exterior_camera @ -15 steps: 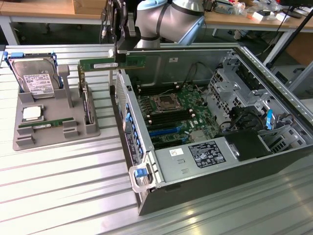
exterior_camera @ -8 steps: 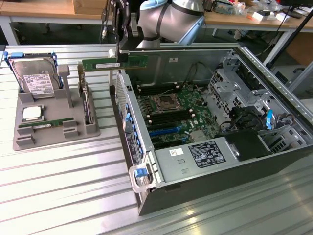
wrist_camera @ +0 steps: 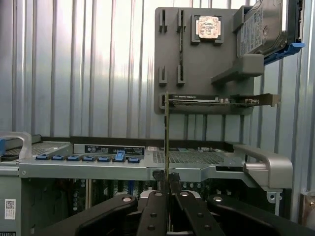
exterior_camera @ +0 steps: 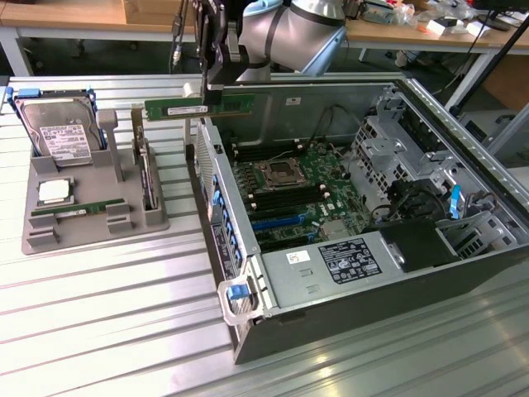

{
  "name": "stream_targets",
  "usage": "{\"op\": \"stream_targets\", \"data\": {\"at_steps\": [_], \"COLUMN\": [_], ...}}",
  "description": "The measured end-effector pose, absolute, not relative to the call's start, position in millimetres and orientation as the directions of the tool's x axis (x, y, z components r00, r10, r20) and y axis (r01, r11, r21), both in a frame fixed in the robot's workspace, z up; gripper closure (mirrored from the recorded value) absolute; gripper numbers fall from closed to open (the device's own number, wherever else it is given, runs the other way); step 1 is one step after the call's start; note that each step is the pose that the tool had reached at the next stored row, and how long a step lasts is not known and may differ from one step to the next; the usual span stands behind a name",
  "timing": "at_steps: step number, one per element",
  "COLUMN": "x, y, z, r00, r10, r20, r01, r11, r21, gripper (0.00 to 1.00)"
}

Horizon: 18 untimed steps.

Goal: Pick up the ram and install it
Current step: 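Pick up the ram and move it above insertion slot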

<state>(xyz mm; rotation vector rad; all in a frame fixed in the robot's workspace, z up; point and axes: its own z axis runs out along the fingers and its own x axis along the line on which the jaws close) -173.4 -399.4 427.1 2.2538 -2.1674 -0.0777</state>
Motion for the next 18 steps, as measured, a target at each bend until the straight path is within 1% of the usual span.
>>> {"op": "stream_targets", "data": {"at_steps": [18], "x": [-160.5], "y": [-399.4], "z": [427.1], "r00": [0.038], "r10": [-0.999], "r20": [-0.026], "r01": [-0.998], "r11": [-0.04], "r21": [0.044], "gripper": [0.88]}}
